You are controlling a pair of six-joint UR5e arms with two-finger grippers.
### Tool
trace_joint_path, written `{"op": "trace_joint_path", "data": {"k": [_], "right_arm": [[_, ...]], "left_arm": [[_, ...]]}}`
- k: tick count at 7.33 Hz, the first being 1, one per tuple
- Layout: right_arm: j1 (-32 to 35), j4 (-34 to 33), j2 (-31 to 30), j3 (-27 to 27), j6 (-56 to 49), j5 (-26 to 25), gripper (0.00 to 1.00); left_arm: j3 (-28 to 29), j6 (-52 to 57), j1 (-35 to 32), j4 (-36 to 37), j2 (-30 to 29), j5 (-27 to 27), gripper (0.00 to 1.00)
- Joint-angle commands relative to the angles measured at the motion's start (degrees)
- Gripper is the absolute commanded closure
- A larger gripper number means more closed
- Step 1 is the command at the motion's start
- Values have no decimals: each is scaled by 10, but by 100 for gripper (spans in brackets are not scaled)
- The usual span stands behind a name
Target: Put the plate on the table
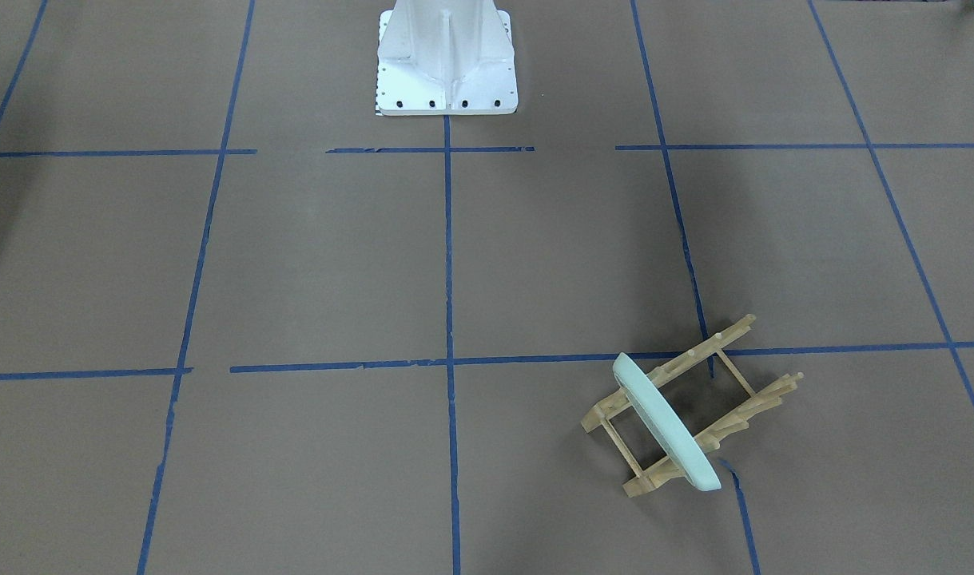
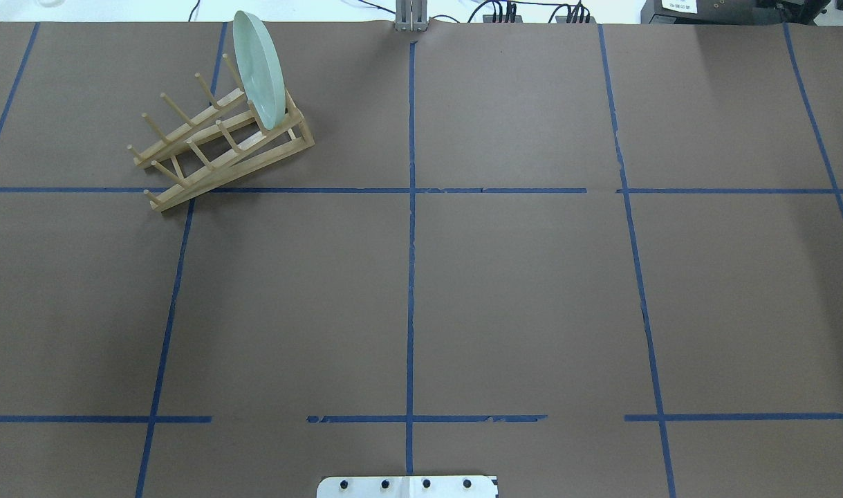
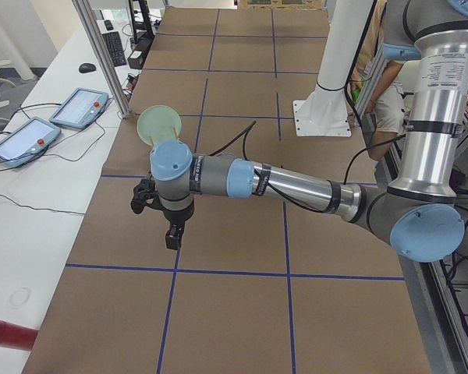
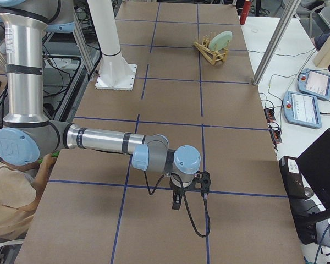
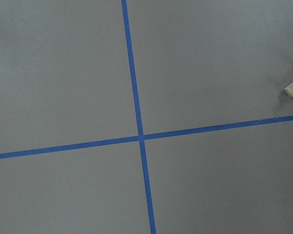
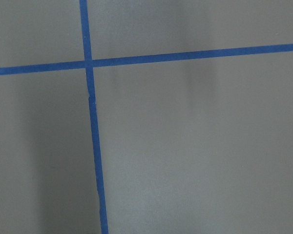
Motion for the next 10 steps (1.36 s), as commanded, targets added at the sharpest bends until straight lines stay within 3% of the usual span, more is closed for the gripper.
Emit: {"op": "trace_joint_path", "data": {"k": [1,4,6,7,8,10], "right_arm": [[0,0,0,0,0,0,0],[0,0,0,-1,0,0,0],[0,0,0,-1,0,0,0],[0,0,0,0,0,0,0],[0,0,0,-1,0,0,0],[0,0,0,0,0,0,0]], "left_arm": [[3,0,1,1,-2,-2,0],[6,1,2,-4,10,-6,0],[25,-11,5,-46,11,-8,0],[15,-90,17,-71,7,-29,0],[16,-171,53,-150,8,-66,0],[18,-454,115,-329,-2,-72,0]]}}
